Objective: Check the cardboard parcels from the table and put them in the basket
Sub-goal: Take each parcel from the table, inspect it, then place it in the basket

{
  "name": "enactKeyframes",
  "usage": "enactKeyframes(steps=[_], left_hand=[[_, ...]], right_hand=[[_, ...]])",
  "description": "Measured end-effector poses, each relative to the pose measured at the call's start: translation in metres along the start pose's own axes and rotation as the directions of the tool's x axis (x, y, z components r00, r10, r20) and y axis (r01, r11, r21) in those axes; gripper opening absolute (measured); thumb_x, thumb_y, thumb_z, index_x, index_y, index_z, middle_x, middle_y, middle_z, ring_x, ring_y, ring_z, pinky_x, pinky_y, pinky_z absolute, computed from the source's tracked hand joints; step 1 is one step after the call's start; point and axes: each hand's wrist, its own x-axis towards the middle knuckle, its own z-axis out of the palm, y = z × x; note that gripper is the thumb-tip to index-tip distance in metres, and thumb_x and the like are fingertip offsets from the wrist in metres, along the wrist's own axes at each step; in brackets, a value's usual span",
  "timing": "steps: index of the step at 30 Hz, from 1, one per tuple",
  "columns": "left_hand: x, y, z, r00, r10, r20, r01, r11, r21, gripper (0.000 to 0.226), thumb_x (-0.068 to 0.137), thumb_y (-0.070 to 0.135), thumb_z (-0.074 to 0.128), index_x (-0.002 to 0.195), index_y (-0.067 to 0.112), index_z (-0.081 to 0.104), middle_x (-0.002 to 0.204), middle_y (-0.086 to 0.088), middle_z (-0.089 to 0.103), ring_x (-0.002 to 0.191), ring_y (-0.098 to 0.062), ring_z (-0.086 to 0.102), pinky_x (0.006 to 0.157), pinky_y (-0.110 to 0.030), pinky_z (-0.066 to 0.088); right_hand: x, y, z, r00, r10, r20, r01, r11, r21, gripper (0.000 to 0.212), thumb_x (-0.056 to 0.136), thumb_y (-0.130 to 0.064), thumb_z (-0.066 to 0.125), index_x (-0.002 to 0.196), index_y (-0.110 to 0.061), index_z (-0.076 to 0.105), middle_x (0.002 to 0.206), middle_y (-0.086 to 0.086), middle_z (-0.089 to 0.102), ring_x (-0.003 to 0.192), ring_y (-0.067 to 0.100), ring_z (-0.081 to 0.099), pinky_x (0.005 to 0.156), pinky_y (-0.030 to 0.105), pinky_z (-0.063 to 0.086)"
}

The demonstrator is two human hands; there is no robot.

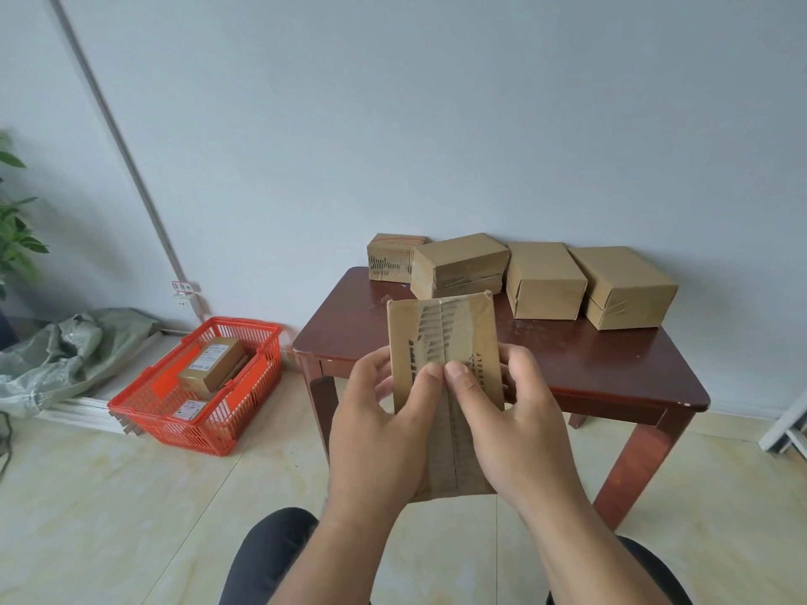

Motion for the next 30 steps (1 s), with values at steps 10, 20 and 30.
enactKeyframes(steps=[10, 20, 30], left_hand=[[-0.002, 0.003, -0.001, 0.999, 0.049, 0.022, -0.050, 0.996, 0.077, 0.042, 0.089, 0.055, 0.072, 0.128, 0.059, 0.059, 0.125, 0.028, 0.066, 0.118, 0.009, 0.059, 0.103, -0.039, 0.054], [0.014, 0.017, -0.007, 0.999, 0.024, -0.023, -0.022, 0.996, 0.090, 0.027, 0.087, 0.060, 0.072, 0.103, 0.040, 0.062, 0.100, 0.025, 0.072, 0.099, 0.005, 0.068, 0.079, -0.025, 0.054], [-0.001, 0.017, -0.004, 0.999, 0.046, -0.008, -0.045, 0.998, 0.050, 0.034, 0.085, 0.060, 0.073, 0.114, 0.045, 0.063, 0.107, 0.027, 0.073, 0.109, 0.004, 0.067, 0.094, -0.040, 0.059]], right_hand=[[0.007, -0.004, 0.002, 0.996, 0.028, -0.088, -0.027, 0.999, 0.018, 0.030, 0.089, -0.062, 0.067, 0.098, -0.034, 0.062, 0.092, -0.023, 0.071, 0.083, 0.000, 0.068, 0.076, 0.042, 0.061], [-0.004, -0.004, 0.014, 0.997, -0.014, -0.070, 0.018, 0.998, 0.053, 0.029, 0.089, -0.059, 0.071, 0.096, -0.033, 0.060, 0.093, -0.022, 0.070, 0.087, 0.000, 0.066, 0.066, 0.020, 0.050], [-0.001, -0.016, 0.010, 0.989, 0.003, -0.148, 0.010, 0.996, 0.091, 0.049, 0.079, -0.071, 0.068, 0.091, -0.024, 0.059, 0.083, -0.027, 0.068, 0.075, -0.003, 0.066, 0.056, 0.014, 0.046]])
